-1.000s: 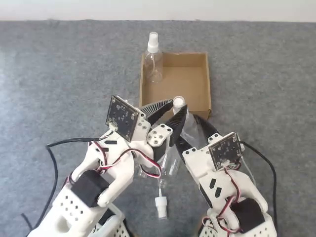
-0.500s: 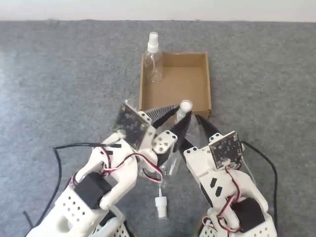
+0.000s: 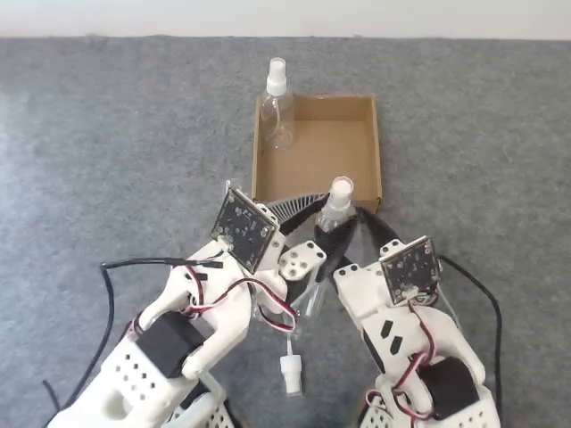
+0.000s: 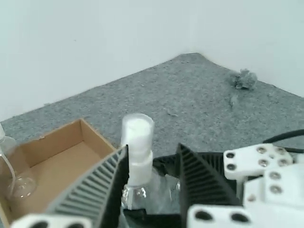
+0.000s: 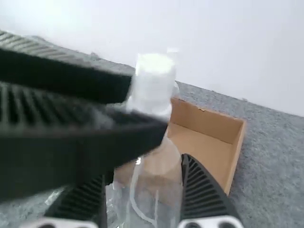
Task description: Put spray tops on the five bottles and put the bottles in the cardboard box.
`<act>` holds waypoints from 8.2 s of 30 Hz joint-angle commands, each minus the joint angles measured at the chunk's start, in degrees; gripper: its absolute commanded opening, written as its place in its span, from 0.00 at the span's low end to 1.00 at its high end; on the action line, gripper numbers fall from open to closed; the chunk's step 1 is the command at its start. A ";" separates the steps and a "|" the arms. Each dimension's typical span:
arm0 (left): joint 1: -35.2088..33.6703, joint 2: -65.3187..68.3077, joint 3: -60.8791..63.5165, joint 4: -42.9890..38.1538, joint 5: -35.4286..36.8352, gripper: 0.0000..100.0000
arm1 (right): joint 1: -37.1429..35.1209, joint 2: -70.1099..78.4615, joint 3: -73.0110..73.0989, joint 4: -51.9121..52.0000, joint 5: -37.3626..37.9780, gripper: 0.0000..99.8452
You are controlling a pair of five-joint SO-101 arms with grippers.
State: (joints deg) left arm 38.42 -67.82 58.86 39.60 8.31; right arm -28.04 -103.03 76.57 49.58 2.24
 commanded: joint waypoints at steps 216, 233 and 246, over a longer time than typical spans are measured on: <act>-54.07 -36.57 37.67 16.44 -17.85 0.03 | 0.48 115.03 -35.69 -94.64 -6.24 0.01; -54.24 -36.48 37.67 16.44 -17.85 0.03 | 0.57 120.92 -38.77 -94.55 -6.24 0.01; -54.24 -36.48 37.67 16.44 -17.85 0.03 | 0.57 121.27 -38.33 -94.20 -6.33 0.01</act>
State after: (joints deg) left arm -16.09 -103.43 96.92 57.19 -9.01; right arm -28.40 18.99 41.05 -43.60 -4.70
